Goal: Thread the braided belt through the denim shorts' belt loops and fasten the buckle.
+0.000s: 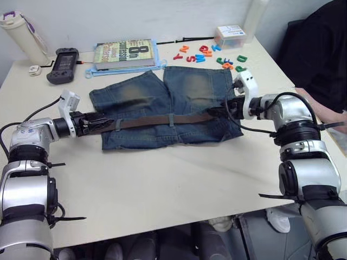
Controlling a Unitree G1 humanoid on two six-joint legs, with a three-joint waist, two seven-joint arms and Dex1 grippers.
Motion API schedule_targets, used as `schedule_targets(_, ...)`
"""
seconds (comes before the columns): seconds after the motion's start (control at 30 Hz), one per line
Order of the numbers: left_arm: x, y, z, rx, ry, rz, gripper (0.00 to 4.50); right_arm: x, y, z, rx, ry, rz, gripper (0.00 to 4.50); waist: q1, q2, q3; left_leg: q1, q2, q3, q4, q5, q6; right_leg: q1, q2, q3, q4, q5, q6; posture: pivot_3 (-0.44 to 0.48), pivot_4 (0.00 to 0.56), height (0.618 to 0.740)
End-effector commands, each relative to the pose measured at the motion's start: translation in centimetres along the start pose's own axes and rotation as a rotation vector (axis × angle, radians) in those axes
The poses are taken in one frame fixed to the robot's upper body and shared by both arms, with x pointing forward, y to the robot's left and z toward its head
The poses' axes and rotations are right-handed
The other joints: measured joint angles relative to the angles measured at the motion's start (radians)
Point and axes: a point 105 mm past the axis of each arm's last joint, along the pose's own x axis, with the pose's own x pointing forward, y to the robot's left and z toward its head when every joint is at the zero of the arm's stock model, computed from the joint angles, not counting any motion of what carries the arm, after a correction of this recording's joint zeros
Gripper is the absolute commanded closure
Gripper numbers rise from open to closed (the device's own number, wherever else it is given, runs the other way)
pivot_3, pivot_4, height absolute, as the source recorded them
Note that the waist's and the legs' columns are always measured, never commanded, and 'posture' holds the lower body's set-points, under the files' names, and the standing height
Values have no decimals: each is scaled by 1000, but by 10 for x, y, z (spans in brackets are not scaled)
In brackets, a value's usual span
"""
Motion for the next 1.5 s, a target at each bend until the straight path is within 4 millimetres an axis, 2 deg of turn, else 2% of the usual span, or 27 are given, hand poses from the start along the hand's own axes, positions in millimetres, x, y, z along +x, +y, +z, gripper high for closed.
schedule_targets(0.03, 2, -2, -8, -8, 42, -24, 614, 4, -4, -5, -22, 13, -6, 53, -5, 0, 0, 0, -1, 1, 0, -1, 1, 0, -3, -2, 0, 0, 0, 0, 150, 740)
schedule_targets(0.13, 7, -2, -22, -16, 100, -26, 614, 9, -3, -14, -17, 39, 7, 53, -10, 0, 0, 0, -6, 3, 5, -2, 4, 2, -10, -11, 1, 0, 0, 0, 150, 740)
schedule_targets(0.3, 21, -4, -29, -35, 97, -15, 614, 16, 3, -9, -39, 26, 27, 53, -6, -1, 0, 0, -6, 2, 12, -2, 5, 3, -12, -13, 5, 0, 0, 0, 150, 740)
schedule_targets(0.33, 23, -6, -30, -34, 95, -19, 614, 17, 4, -8, -51, 29, 26, 546, -5, -1, -1, 0, -6, 2, 13, -2, 5, 3, -12, -12, 6, 0, 0, 0, 150, 740)
schedule_targets(0.43, 28, -10, -28, -50, 65, -43, 1470, 18, 3, -8, -77, 25, 18, 1709, -1, -1, -1, 0, -6, 2, 13, -2, 5, 3, -12, -12, 7, 0, 0, 0, 150, 740)
schedule_targets(0.6, 32, -13, -21, -49, 34, -60, 3625, 13, -4, -3, -106, 5, -24, 3974, 1, -1, -1, 0, -7, 2, 14, -2, 5, 3, -13, -12, 8, 0, 0, 0, 150, 740)
schedule_targets(0.63, 32, -13, -19, -45, 26, -65, 3993, 12, -4, 1, -115, -7, -30, 4203, 2, -1, -1, 0, -7, 2, 14, -2, 5, 3, -13, -12, 8, 0, 0, 0, 150, 740)
schedule_targets(0.73, 29, -13, -7, -15, -23, -68, 4008, 5, -4, 19, -183, -68, -37, 4211, 2, -1, -1, 0, -7, 2, 15, -2, 5, 3, -13, -12, 9, 0, 0, 0, 150, 740)
schedule_targets(0.83, 22, -16, 17, 62, -110, -88, 4008, -11, -4, 35, -348, -123, -82, 4211, 3, -1, 0, -1, -7, 2, 15, -2, 5, 2, -13, -12, 9, 0, 0, 0, 150, 740)
schedule_targets(0.9, 16, -17, 26, 122, -151, -80, 4008, -26, 5, 45, -422, -201, -101, 4211, 6, -1, 0, -7, -7, -1, 18, -2, 5, -1, -13, -15, 9, 0, 0, 0, 150, 740)
schedule_targets(0.97, 9, -19, 24, 247, -160, -67, 4008, -45, 21, 49, -503, -276, -115, 4211, 7, -1, -1, -11, -7, -4, 20, -3, 5, -3, -13, -17, 9, 0, 0, 0, 150, 740)
schedule_targets(1.07, -3, -27, 17, 403, -181, -40, 4008, -67, 41, 35, -682, -309, -182, 4211, 6, 0, -1, -11, -7, -4, 20, -4, 4, -4, -14, -18, 8, 0, 0, 0, 150, 740)
schedule_targets(1.1, -6, -32, 14, 514, -183, -27, 4008, -72, 47, 27, -760, -302, -201, 4211, 5, 0, -1, -11, -7, -4, 20, -4, 4, -4, -14, -18, 8, 0, 0, 0, 150, 740)
schedule_targets(1.17, -12, -51, 9, 777, -210, -24, 4008, -79, 60, 11, -901, -275, -216, 4211, 8, 0, -1, -11, -7, -4, 21, -4, 4, -4, -13, -18, 8, 0, 0, 0, 150, 740)
schedule_targets(1.23, -17, -78, 1, 1027, -240, -74, 4008, -85, 73, -15, -1085, -189, -179, 4211, 22, 0, -1, -10, -6, -4, 21, -5, 4, -3, -13, -17, 7, 0, 0, 0, 150, 740)
schedule_targets(1.4, -29, -108, -18, 1336, -307, -139, 4008, -96, 82, -62, -1374, -19, -96, 4211, 56, 0, -1, -7, -7, -1, 26, -7, 8, 3, -13, -17, 0, 3, 0, 0, 150, 740)
schedule_targets(1.5, -39, -110, -41, 1515, -292, -173, 4008, -108, 77, -101, -1389, 162, 0, 4211, 66, 0, -1, -6, -7, 0, 28, -8, 10, 5, -12, -16, -1, 4, -1, 0, 150, 740)
